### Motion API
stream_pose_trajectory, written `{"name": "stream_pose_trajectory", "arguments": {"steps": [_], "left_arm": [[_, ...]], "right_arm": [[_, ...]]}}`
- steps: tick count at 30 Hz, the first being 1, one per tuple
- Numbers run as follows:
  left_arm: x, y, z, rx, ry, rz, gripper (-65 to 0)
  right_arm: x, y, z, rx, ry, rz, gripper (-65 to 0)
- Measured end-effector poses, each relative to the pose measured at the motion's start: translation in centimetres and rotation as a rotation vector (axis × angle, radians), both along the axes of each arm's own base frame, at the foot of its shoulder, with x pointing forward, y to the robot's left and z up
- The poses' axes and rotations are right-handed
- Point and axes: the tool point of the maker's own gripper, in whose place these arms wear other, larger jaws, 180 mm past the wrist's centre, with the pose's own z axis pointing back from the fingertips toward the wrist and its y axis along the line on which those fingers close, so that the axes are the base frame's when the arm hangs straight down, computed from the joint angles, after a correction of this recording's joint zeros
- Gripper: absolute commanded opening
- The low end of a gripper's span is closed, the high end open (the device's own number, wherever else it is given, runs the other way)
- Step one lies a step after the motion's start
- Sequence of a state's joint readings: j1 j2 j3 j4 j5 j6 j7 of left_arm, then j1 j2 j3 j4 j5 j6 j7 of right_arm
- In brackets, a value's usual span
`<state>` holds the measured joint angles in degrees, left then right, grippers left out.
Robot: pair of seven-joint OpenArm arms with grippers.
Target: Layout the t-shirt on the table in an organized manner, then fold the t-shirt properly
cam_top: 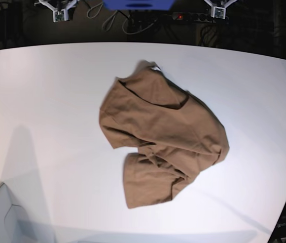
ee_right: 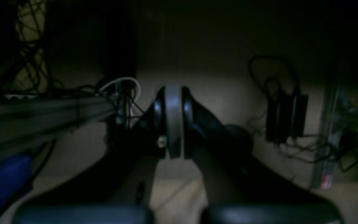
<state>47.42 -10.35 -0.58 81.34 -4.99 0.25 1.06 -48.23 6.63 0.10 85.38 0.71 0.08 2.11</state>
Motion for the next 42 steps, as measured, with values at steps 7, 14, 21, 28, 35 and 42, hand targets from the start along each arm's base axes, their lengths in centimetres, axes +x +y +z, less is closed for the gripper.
{"name": "stream_pose_trajectory", "arguments": {"steps": [7,14,21,28,35,42], "left_arm": [[1.6,-2.0,5.8,-0.052,-0.123,-0.022,-65.0],[4.4,-0.4,10.7,-0.017,-0.249,0.017,-65.0],[5.7,-0.4,12.4,-0.017,-0.303,0.024,-65.0],[6.2,-0.8,13.1,-0.027,-0.323,0.021,-62.1],[6.7,-0.9,13.9,-0.030,-0.347,0.020,-35.0],[8.1,-0.9,14.3,-0.031,-0.386,0.019,-34.2]], "right_arm": [[4.1,1.3,6.2,0.019,-0.183,0.029,-65.0],[7.7,2.6,11.7,0.041,-0.342,0.050,-65.0],[9.8,6.4,13.2,0.133,-0.394,0.099,-65.0],[12.2,12.8,11.8,0.246,-0.269,0.210,-60.3],[13.5,18.4,11.7,0.293,-0.164,0.368,-39.1],[16.7,18.7,13.0,0.278,-0.228,0.392,-34.8]]}}
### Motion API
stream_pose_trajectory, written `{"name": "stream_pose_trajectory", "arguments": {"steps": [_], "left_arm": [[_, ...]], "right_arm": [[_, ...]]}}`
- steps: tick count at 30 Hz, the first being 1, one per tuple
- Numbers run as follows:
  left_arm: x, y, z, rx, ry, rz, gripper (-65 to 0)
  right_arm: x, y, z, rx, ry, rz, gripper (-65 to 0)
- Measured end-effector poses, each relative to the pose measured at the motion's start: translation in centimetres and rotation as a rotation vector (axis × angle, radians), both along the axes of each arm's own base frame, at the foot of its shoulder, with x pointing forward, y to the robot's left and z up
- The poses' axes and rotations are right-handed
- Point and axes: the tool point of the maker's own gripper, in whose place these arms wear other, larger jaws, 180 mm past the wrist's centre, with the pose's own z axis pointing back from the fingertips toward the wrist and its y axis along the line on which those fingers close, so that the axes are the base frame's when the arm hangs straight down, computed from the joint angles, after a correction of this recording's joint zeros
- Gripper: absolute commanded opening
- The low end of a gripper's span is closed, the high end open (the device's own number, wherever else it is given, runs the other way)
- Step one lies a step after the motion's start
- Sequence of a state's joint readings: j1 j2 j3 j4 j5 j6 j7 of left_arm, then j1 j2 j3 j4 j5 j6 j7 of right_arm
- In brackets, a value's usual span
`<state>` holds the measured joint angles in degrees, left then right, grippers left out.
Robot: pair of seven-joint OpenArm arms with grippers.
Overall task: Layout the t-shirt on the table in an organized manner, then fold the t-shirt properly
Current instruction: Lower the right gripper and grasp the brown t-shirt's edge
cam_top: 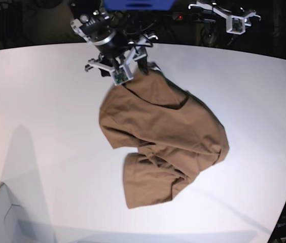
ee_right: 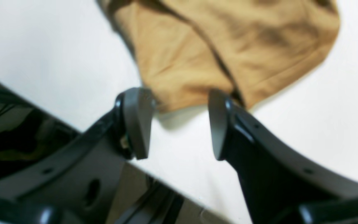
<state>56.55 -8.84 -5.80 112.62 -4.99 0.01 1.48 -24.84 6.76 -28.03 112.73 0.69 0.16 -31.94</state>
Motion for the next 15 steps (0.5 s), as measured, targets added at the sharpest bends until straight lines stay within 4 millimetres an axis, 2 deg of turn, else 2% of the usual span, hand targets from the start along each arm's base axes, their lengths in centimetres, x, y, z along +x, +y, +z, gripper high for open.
{"name": "stream_pose_trajectory", "arguments": {"steps": [2,4,8,12,15], "left_arm": [[0.6,0.1,0.2,0.002,-0.017,0.001,-34.2],[0.8,0.1,0.2,0.002,-0.021,0.001,-34.1],[1.8,0.1,0.6,0.001,-0.049,0.001,-34.0],[2.6,0.1,0.9,0.001,-0.073,0.001,-34.0],[3.6,0.1,1.3,0.001,-0.101,0.001,-34.0]], "right_arm": [[1.0,-0.4,-0.3,-0.010,-0.011,-0.012,-34.8],[1.8,-1.7,-1.4,-0.045,0.001,-0.038,-34.8],[2.5,-3.1,-3.8,-0.089,0.040,-0.062,-34.8],[3.2,-5.6,-5.4,-0.138,0.068,-0.115,-34.7],[3.2,-5.6,-6.1,-0.141,0.079,-0.115,-34.7]]}}
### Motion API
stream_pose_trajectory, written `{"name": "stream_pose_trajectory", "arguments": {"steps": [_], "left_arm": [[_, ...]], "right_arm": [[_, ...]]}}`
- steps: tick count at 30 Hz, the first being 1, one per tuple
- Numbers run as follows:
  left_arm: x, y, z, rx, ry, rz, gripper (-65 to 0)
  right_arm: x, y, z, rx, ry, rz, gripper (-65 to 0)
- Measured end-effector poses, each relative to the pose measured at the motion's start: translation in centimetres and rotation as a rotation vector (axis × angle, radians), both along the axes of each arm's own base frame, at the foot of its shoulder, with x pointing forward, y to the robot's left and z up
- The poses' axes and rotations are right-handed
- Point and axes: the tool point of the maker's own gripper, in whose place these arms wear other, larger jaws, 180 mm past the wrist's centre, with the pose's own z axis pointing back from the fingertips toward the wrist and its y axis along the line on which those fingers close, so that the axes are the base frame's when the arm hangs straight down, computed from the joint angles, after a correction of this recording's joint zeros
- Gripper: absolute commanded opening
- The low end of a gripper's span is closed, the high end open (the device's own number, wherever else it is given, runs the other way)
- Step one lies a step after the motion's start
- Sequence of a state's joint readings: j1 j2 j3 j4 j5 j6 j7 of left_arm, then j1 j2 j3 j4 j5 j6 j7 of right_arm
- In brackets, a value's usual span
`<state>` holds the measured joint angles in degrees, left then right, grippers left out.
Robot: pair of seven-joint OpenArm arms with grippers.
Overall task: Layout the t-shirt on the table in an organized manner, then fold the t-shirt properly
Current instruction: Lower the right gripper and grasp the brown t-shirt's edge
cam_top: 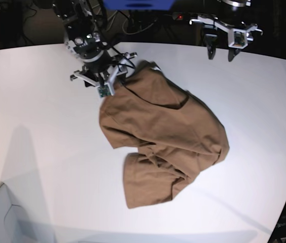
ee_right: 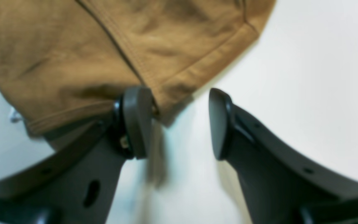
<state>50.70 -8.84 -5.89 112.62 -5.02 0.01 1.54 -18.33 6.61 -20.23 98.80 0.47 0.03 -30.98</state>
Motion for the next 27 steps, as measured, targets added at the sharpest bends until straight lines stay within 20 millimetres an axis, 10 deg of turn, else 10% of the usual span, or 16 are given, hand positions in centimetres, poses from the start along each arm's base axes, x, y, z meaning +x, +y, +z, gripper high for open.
{"name": "stream_pose_trajectory", "arguments": {"steps": [8,14,16,27], "left_arm": [[1.0,-0.2,0.4,-0.005,-0.027,-0.004,-34.1],[1.1,-0.1,0.4,-0.003,-0.030,-0.002,-34.2],[1.1,0.0,0.4,0.000,-0.030,0.000,-34.2],[0.6,-0.2,0.0,-0.005,-0.014,-0.004,-34.1]], "right_arm": [[0.2,1.0,-0.9,0.020,0.016,-0.008,-35.8],[0.2,1.5,-1.0,0.036,0.023,-0.013,-65.0],[0.0,1.6,-0.6,0.033,0.034,-0.011,-64.8],[2.1,3.2,10.1,0.172,-0.231,-0.031,-65.0]]}}
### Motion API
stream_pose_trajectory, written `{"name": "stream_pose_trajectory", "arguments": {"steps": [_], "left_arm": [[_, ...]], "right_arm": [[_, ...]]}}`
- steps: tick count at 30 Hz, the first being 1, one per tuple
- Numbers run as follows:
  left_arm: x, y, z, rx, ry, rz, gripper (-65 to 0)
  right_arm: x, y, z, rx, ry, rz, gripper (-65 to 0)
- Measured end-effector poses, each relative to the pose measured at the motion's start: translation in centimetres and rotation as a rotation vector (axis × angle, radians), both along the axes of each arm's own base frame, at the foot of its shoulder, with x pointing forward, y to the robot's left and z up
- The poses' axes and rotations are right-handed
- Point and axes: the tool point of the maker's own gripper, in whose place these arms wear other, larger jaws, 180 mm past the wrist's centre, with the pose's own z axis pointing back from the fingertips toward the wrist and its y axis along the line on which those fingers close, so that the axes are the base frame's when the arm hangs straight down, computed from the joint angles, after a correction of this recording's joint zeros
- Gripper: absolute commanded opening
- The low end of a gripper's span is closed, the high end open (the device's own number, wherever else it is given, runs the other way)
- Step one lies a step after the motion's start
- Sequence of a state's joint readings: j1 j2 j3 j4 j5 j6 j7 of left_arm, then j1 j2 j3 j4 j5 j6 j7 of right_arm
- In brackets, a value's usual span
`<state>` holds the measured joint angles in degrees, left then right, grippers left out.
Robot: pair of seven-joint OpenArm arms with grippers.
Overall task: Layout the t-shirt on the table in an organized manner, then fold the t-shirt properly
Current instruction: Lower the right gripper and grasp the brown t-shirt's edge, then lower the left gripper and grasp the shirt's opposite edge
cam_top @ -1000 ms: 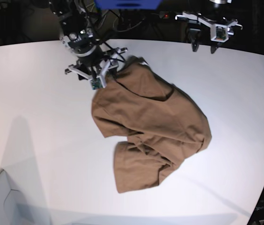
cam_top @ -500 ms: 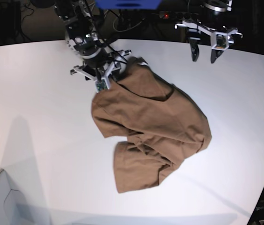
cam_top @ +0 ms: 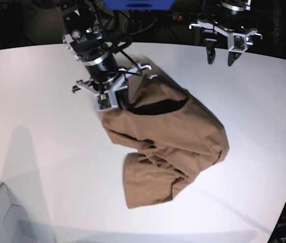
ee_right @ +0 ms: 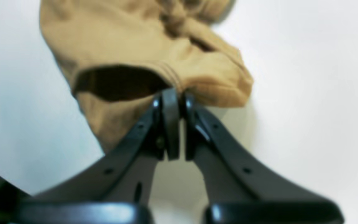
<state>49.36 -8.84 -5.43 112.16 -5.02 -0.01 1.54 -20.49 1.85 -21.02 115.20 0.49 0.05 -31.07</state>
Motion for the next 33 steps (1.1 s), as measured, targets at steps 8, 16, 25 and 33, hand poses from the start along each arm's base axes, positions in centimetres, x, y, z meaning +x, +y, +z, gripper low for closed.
{"name": "stream_pose_trajectory", "arguments": {"steps": [8,16,25,33], "left_arm": [[0.6,-2.5,-0.2,-0.051,-0.007,-0.046,-33.8],[2.2,-3.9,-2.3,-0.067,0.003,-0.077,-33.8],[7.9,2.3,2.7,0.040,-0.199,0.050,-33.8],[11.8,2.4,5.5,0.037,-0.314,0.055,-33.8]], "right_arm": [[0.5,1.5,0.9,0.060,-0.005,-0.017,-65.0],[0.8,2.5,1.6,0.074,-0.024,0.008,-65.0],[1.6,-5.8,-0.4,-0.073,-0.007,-0.127,-65.0],[2.1,-15.4,-1.0,0.002,0.022,-0.417,-65.0]]}}
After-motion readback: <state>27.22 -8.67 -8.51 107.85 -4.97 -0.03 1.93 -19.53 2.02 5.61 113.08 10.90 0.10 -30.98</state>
